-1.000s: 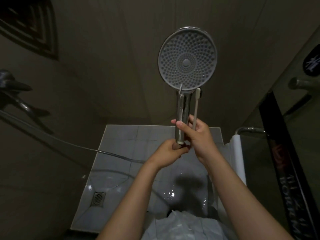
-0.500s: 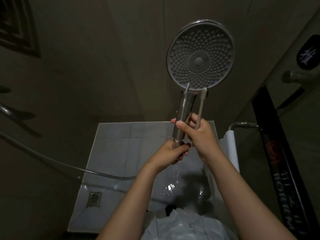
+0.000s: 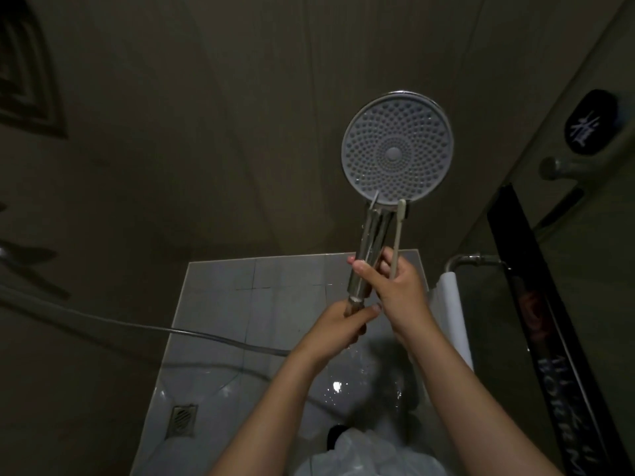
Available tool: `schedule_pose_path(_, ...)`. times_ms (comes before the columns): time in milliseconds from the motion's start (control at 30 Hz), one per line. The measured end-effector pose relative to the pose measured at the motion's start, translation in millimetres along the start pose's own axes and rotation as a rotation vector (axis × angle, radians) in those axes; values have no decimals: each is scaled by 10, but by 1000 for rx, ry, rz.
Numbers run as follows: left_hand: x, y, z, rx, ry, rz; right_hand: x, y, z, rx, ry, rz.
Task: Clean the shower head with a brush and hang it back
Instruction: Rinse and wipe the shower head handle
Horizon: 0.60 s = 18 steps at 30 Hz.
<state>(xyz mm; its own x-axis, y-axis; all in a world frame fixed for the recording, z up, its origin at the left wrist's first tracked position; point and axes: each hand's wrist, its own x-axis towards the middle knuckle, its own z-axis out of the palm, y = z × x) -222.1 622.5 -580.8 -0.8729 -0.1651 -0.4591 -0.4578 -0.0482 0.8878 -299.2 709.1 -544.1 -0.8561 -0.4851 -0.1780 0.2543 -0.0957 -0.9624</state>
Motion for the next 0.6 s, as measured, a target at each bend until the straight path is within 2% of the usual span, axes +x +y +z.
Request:
schedule_pose_path(133, 42, -62, -85, -256, -116, -2, 35, 4, -28, 5, 26, -16)
schedule_pose_path(267, 15, -114, -108, -259, -101, 46, 63, 28, -50, 4, 44, -10)
schedule_pose_path(467, -61, -93, -92, -80, 55, 132, 75, 60, -74, -34, 71, 1)
schedule_pose_path(600, -105, -65, -32, -98, 203, 218, 66, 72, -56, -51, 79, -3)
